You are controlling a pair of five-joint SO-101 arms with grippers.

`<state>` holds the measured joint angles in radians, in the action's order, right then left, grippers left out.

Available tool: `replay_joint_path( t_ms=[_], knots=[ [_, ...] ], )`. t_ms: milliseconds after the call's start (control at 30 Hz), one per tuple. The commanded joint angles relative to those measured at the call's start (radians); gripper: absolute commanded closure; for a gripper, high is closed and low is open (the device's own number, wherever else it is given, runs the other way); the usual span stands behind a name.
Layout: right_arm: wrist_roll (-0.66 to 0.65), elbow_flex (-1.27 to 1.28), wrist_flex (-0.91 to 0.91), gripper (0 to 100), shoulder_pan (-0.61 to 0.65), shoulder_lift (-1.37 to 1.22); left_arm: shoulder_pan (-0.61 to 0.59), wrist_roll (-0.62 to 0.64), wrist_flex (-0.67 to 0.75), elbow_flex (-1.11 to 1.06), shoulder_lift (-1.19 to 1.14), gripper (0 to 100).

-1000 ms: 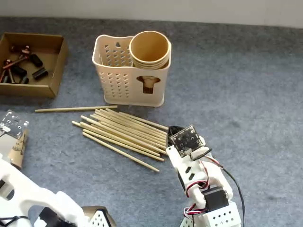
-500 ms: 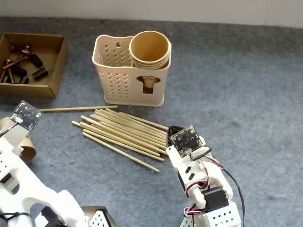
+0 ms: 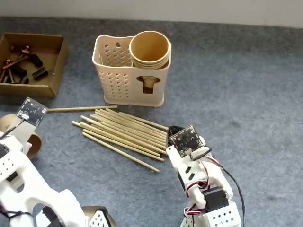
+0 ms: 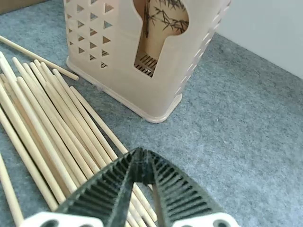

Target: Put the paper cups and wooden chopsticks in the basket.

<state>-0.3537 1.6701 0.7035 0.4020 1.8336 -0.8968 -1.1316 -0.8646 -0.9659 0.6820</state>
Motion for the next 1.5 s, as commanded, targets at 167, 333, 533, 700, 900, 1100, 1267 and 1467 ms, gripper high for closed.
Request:
replay_joint_path(
  t_ms=[167, 333, 533, 700, 900, 1100, 1267, 1467],
  knots=[
    [-0.012, 0.107, -0.021, 98.8, -0.01, 0.005, -0.025, 0.032, -0.02, 0.064, 0.012, 99],
    [-0.012, 0.107, -0.021, 98.8, -0.01, 0.005, -0.028, 0.097, -0.195, 0.191, 0.012, 99],
    [-0.012, 0.107, -0.021, 98.8, -0.01, 0.005, -0.002, 0.176, -0.445, 0.381, 0.012, 99],
    [-0.012, 0.107, -0.021, 98.8, -0.01, 0.005, 0.058, 0.253, -0.608, 0.538, 0.012, 99],
    [-0.012, 0.107, -0.021, 98.8, -0.015, 0.005, 0.179, 0.404, -0.741, 0.694, 0.01, 99],
    [-0.012, 0.107, -0.021, 98.8, -0.016, 0.005, 0.355, 0.586, -0.841, 0.831, 0.007, 99],
    [-0.012, 0.107, -0.021, 98.8, -0.016, 0.005, 0.51, 0.753, -0.845, 0.926, 0.004, 99],
    [-0.012, 0.108, -0.021, 98.8, -0.016, 0.005, 0.707, 0.91, -0.838, 1.003, 0.002, 99]
  ],
)
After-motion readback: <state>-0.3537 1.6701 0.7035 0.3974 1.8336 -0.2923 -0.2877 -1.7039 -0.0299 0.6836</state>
